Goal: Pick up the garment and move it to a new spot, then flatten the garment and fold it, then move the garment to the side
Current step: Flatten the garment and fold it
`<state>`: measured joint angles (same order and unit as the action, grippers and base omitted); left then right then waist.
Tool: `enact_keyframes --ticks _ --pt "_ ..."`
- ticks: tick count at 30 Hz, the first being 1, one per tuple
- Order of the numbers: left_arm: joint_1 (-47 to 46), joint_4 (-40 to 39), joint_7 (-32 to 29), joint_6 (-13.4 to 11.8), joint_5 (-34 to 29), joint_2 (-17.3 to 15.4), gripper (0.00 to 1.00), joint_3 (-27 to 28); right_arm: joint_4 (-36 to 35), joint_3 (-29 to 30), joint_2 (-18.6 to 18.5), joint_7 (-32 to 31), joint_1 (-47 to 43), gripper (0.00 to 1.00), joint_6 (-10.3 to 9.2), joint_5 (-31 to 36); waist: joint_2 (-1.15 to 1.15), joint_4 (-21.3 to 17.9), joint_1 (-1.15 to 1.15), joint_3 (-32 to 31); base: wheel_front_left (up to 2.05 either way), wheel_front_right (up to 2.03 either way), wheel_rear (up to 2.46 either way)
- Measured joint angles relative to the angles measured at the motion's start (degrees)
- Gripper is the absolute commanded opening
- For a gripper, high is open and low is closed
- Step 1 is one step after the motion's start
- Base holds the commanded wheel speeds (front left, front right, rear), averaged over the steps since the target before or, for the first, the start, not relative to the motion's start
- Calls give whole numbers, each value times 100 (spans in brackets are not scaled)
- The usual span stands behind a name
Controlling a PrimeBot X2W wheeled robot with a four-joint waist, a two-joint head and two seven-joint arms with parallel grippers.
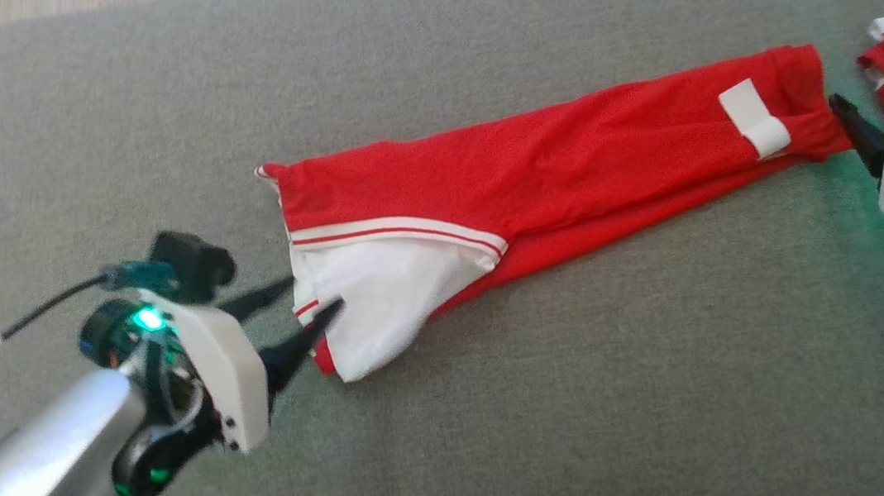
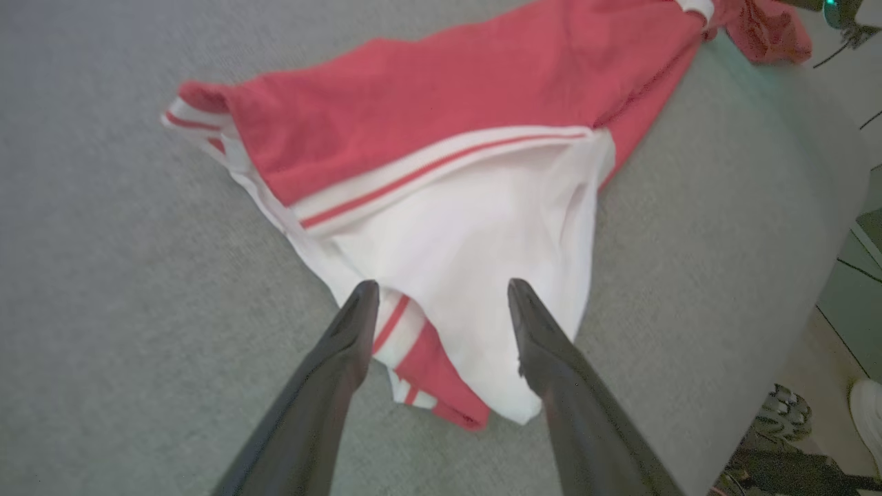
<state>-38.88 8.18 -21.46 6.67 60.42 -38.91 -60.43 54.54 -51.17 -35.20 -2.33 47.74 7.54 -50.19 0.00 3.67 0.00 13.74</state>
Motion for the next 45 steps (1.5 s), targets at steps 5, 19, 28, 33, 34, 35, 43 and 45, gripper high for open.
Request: enact_keyframes --ticks 5,19,28,33,34,35,43,45 --pt "-44 369 1158 -619 -302 194 100 549 -102 250 4 421 131 100 0 -300 0 -109 0 -278 0 0 0" --pt "756 646 3591 -1805 -901 1384 100 2507 -1438 2251 809 1672 -297 100 0 -54 0 -358 -1 -1006 0 0 0" --pt "2299 448 3593 -1501 -2213 2395 100 3677 -2440 3924 2075 1672 -2390 100 0 1688 0 -329 -1 -1142 0 0 0" --pt "2874 581 3593 -1093 -2875 2846 100 4170 -2806 4445 2705 1672 -3249 100 0 2487 0 -299 -1 -1168 0 0 0" --pt "2928 636 3593 -1010 -2987 2914 100 4227 -2858 4503 2788 1672 -3345 100 0 2573 0 -294 -1 -1171 0 0 0" --pt "2983 669 3593 -943 -3101 2970 100 4275 -2910 4529 2843 1672 -3424 100 0 2681 0 -291 -1 -1171 0 0 0" --pt "3111 857 3593 -483 -3711 3322 100 4778 -3093 4724 3045 1672 -3596 100 0 2960 0 -269 0 -1135 0 0 0" --pt "3109 894 3593 -408 -3819 3392 100 4827 -3116 4742 3076 1671 -3596 100 0 2971 0 -258 0 -1107 0 0 0"
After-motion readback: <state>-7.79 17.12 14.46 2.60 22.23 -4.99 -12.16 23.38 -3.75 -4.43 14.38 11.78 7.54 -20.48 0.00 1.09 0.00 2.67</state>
